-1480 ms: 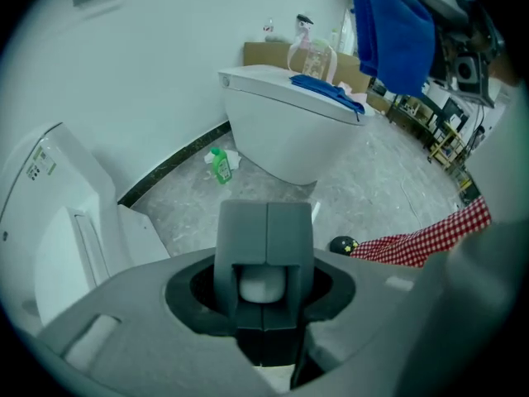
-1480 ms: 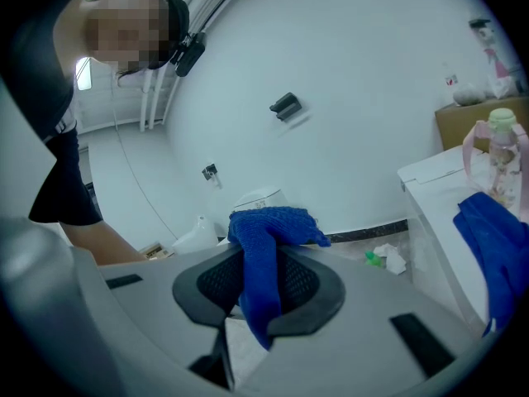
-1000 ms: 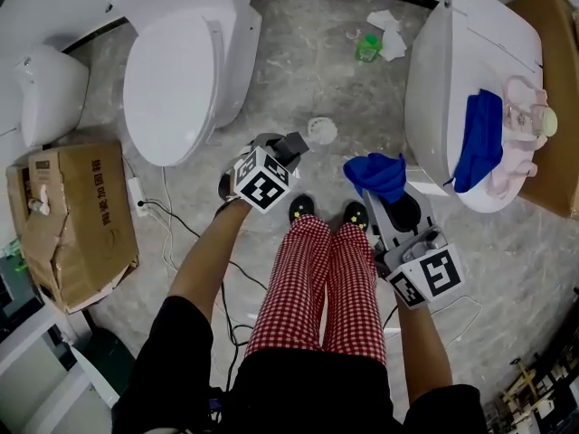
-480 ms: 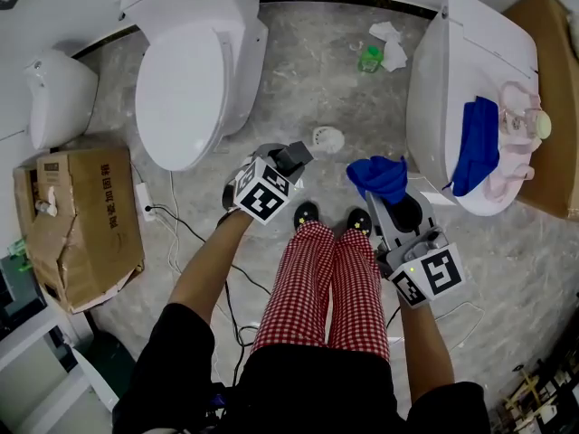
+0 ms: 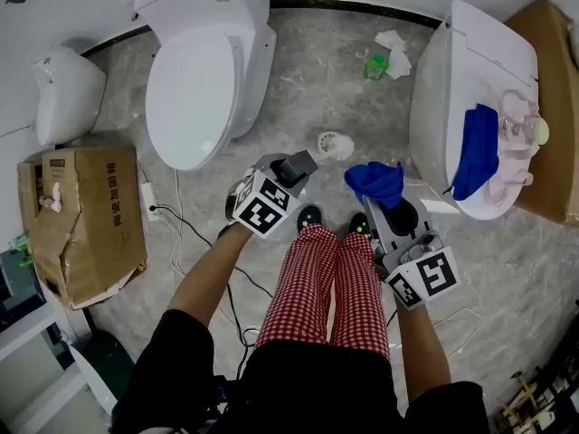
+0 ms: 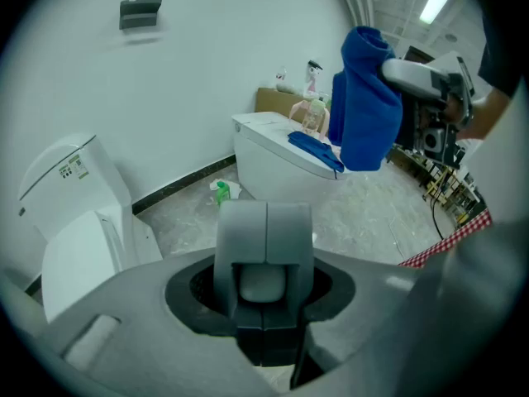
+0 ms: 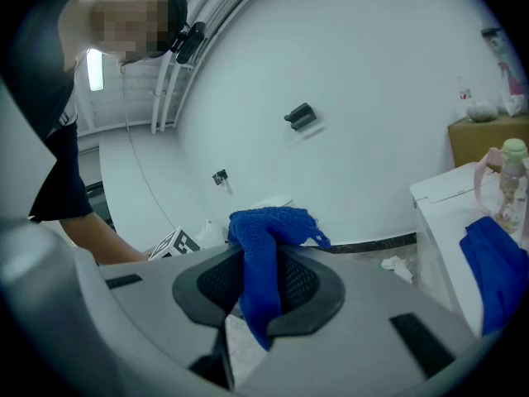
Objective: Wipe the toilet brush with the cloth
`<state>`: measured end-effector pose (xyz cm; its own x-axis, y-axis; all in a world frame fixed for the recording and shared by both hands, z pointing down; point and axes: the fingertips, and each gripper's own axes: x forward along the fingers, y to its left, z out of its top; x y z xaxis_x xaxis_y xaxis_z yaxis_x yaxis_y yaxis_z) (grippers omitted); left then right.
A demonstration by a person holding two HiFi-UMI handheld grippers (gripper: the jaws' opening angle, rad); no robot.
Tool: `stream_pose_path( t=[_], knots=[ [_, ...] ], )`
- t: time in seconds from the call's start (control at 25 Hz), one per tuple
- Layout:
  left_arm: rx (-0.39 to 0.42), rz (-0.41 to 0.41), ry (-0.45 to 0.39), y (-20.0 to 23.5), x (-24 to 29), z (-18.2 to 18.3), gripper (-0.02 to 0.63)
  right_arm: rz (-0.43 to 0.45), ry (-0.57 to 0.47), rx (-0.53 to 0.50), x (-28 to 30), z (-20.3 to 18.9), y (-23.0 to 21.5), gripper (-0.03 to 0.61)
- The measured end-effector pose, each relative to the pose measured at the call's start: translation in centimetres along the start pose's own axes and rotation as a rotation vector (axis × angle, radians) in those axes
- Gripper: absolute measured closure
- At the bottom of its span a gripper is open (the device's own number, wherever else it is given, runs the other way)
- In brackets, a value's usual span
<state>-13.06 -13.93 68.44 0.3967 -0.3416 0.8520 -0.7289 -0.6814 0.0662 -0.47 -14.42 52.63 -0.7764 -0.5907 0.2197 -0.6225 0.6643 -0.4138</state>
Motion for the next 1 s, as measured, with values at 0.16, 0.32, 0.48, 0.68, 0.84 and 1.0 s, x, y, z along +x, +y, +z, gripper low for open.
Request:
stream_pose_path(
  t=[0.16, 0.32, 0.48, 0.68, 0.84, 1.0],
  knots=[
    [-0.003, 0.015, -0.021, -0.5, -1.5, 0.5, 0.448, 0.005, -0.003, -0.006, -0.2, 0.7, 0.7, 0.500],
    [-0.014, 0.025, -0.055, -0.7, -3.0, 1.4, 0.448, 0.011, -0.004, -0.018, -0.4, 1.4, 1.4, 0.500],
    [-0.038, 0.020, -0.092, -0.6, -4.7, 2.4, 0.448, 0.022, -0.009, -0.032, -0.2, 2.4, 2.3, 0.500],
    [-0.015, 0.016, -0.147, -1.7, -7.1, 4.2, 0.448, 0.036, -0.027, -0.055, -0.4, 4.2, 3.3, 0.500],
    [0.008, 0.006, -0.185, -3.0, -8.8, 5.8, 0.448, 0.036, -0.028, -0.072, -0.6, 5.2, 4.2, 0.500],
    [0.018, -0.016, -0.237, -3.7, -11.0, 7.5, 0.448, 0.047, -0.030, -0.092, -0.9, 6.3, 5.1, 0.500]
  ],
)
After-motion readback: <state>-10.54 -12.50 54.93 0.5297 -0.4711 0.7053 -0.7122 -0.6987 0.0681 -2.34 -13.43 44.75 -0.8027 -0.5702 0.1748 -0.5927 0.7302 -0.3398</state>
